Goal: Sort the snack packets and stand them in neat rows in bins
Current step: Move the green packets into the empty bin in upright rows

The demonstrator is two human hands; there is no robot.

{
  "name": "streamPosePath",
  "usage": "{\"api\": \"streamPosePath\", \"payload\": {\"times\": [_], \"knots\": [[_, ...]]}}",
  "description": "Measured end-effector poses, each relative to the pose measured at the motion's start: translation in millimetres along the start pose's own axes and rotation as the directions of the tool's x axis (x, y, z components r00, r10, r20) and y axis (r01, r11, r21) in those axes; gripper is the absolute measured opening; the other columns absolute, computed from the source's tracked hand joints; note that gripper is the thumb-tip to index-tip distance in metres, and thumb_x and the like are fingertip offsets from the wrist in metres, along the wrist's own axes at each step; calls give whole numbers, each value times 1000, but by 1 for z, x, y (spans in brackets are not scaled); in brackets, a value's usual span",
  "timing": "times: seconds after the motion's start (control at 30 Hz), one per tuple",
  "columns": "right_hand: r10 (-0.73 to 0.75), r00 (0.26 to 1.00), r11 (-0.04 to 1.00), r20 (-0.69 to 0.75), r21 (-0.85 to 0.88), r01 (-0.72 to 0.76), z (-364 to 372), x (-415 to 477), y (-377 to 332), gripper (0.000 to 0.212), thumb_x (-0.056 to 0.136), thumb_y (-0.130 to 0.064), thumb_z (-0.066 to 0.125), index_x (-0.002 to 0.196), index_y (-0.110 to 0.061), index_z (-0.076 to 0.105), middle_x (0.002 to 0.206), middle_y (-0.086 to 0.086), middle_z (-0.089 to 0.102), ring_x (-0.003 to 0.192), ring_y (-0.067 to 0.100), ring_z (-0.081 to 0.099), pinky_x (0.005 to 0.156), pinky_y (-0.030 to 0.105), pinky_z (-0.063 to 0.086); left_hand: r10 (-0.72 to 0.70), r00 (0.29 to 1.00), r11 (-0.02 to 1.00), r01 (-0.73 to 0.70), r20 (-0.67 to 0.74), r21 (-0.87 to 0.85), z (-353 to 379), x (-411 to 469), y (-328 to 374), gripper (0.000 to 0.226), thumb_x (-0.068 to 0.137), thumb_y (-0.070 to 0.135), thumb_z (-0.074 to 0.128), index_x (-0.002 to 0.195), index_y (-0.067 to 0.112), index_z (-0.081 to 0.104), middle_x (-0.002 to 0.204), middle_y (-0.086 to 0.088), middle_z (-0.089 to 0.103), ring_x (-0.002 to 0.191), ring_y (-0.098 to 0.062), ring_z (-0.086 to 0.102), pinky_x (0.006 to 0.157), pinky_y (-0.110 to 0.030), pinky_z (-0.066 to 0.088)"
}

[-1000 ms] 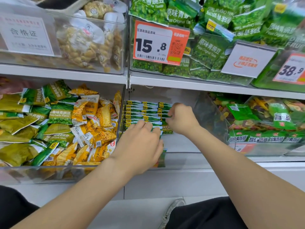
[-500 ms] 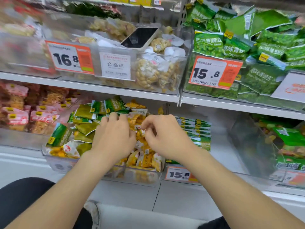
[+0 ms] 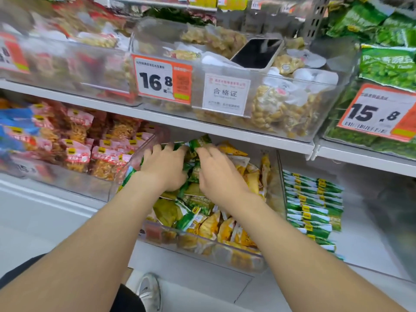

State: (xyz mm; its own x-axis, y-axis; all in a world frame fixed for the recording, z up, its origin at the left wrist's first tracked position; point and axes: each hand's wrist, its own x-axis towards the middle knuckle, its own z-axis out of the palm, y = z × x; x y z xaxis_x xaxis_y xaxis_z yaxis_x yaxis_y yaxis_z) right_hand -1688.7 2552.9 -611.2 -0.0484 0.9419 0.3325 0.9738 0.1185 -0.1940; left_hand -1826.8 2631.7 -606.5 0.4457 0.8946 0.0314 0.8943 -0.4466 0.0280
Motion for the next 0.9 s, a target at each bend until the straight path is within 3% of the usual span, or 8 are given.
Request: {"api": "streamPosePath", "payload": {"times": [0.1, 0.2, 0.3, 0.47, 0.57, 0.67, 0.77, 0.9], "knots": [[4, 1000, 1000, 12, -30, -4, 9, 12, 2, 72, 93, 2, 57, 160, -6, 33, 162, 16, 36, 151, 35, 34, 122, 42, 35, 56, 995, 997, -61, -86, -52, -6, -2, -7, 63, 89, 46, 71, 147, 33, 52, 139, -11, 60, 127, -41, 53, 103, -48, 44], [58, 995, 998, 83, -39, -55, 13, 20, 6, 85, 94, -8, 58, 166, -16, 16, 170, 12, 23, 157, 34, 23, 123, 51, 33, 71, 992, 985, -86, -103, -148, -11, -4, -17, 66, 78, 45, 86, 139, 36, 63, 127, -8, 71, 119, -37, 62, 96, -44, 54], [109, 984, 992, 144, -81, -98, 11, 24, 11, 86, 92, -21, 57, 167, -20, 15, 168, 10, 30, 152, 35, 25, 121, 53, 32, 98, 988, 975, -119, -116, -189, -13, -9, -23, 66, 79, 43, 90, 139, 33, 65, 130, -5, 71, 121, -34, 62, 101, -43, 51], [77, 988, 994, 137, -87, -66, -2, 19, 14, 72, 88, -24, 60, 157, -16, 37, 130, 16, 63, 130, 38, 45, 111, 49, 42, 136, 975, 971, -167, -177, -172, -14, -19, -21, 49, 89, 34, 82, 136, 35, 68, 126, -7, 64, 117, -32, 61, 96, -42, 51], [0, 996, 995, 95, -101, 10, -7, 9, 15, 44, 94, -19, 58, 138, -13, 55, 108, 15, 69, 101, 35, 63, 81, 42, 56, 140, 969, 951, -188, -203, -244, -18, -25, -19, 36, 92, 27, 79, 126, 36, 72, 128, -4, 62, 119, -30, 61, 96, -42, 52], [21, 997, 1000, 70, -6, -21, -14, -7, 15, 18, 99, -23, 56, 114, -15, 60, 85, 7, 66, 71, 28, 64, 56, 40, 52, 176, 966, 927, -228, -192, -299, -22, -32, -17, 30, 95, 29, 76, 122, 40, 72, 120, 0, 60, 116, -30, 60, 97, -45, 51], [64, 998, 977, 13, 202, -65, -25, -21, 16, 17, 101, -29, 53, 86, -21, 53, 71, 1, 60, 63, 18, 58, 58, 41, 48, 188, 957, 891, -260, -219, -372, -24, -42, -16, 24, 95, 34, 75, 116, 44, 71, 110, 7, 56, 107, -25, 59, 94, -47, 50], [92, 995, 899, 45, 426, -102, -46, -43, 11, 19, 108, -30, 50, 93, -19, 55, 76, 3, 62, 65, 15, 56, 63, 40, 43, 184, 933, 819, -320, -311, -477, -30, -60, -4, 5, 96, 39, 73, 99, 42, 72, 102, 15, 66, 86, 0, 54, 73, -24, 41]]}}
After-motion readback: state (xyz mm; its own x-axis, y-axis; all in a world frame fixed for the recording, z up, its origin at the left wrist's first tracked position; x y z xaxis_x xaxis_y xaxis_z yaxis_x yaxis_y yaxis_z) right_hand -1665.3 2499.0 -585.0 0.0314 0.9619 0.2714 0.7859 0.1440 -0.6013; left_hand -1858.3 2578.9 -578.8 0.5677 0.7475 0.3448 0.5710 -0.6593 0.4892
